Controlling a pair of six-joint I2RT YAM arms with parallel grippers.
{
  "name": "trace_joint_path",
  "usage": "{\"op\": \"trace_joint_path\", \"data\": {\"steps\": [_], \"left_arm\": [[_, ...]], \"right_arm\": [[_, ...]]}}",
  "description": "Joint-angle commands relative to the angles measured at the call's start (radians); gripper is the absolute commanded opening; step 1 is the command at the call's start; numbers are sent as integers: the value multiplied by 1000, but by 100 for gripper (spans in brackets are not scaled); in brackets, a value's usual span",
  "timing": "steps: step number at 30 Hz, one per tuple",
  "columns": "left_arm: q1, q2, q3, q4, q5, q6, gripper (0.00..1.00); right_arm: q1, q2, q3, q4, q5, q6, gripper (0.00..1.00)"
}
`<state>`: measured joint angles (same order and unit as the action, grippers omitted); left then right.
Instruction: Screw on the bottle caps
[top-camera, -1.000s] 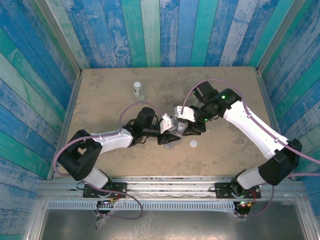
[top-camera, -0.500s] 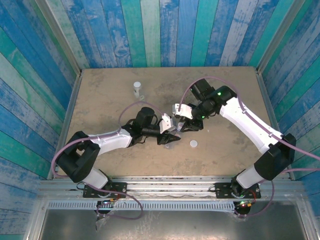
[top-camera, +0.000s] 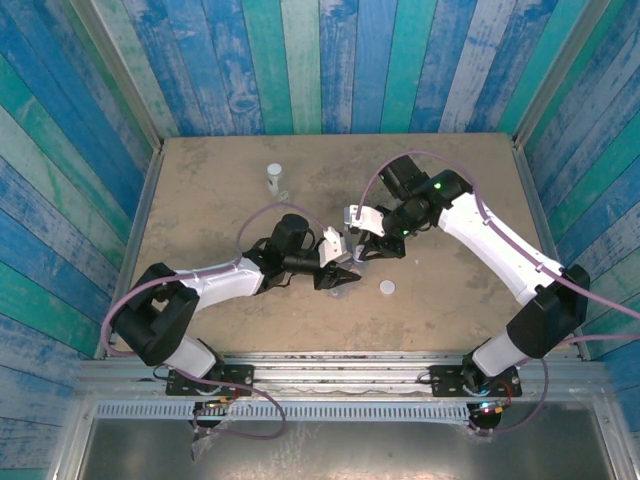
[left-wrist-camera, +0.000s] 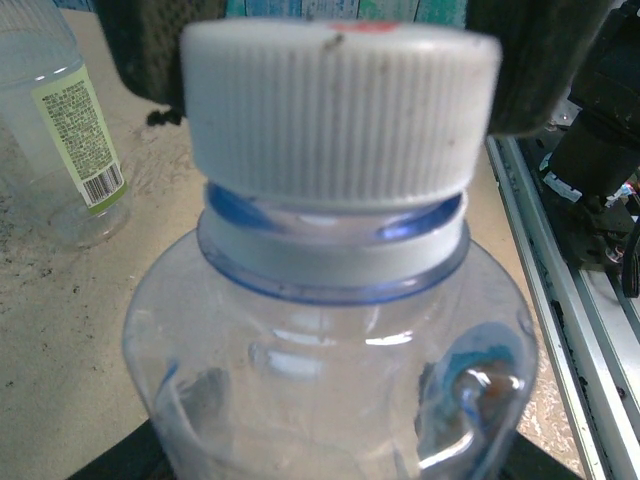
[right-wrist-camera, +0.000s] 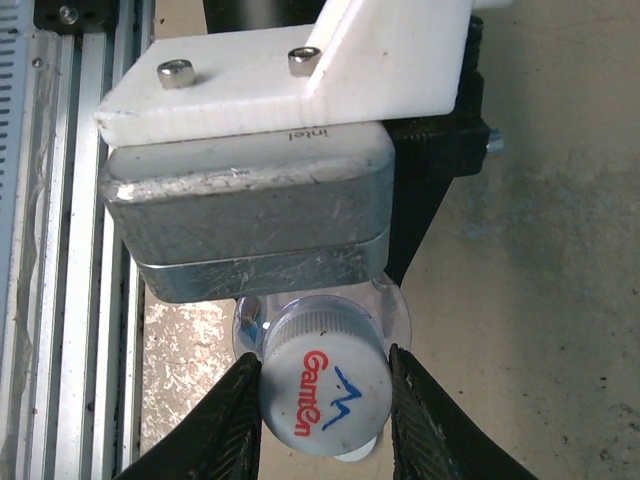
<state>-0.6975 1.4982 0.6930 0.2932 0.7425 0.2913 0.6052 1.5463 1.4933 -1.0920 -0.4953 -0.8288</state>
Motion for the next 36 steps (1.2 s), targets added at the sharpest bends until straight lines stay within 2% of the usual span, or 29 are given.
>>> {"op": "trace_joint_path", "data": {"steps": [1,4,9,14,17,21,26,30,33,36], "left_arm": [[-2,-51,14,69,-8,-31,48],[-2,-54,25,86,-28,-38,47],[-1,-42,61,107,-150,-37,47],[-2,-6,113,147,-297,-37,47],[-2,9,130,190,-304,-13,47],[-3,37,168,152,-274,23,47],[-5,41,156,131,-217,32,47],[-5,27,113,134,-176,14,47],[-4,10,77,143,-152,-2,47],[-4,-16,46,133,-134,-1,47]], "right_arm": [[1,11,8,-21,-37,54,30],[0,18,0,-21,-24,112,30],[1,17,-12,19,33,370,31],[0,0,-31,49,237,769,29],[1,-5,-25,34,290,1011,26],[1,-18,-16,32,234,1211,26],[1,-26,25,17,195,1129,40],[1,-62,47,15,131,949,66],[-30,-105,46,14,155,820,69],[-34,-156,22,7,120,566,75]]}}
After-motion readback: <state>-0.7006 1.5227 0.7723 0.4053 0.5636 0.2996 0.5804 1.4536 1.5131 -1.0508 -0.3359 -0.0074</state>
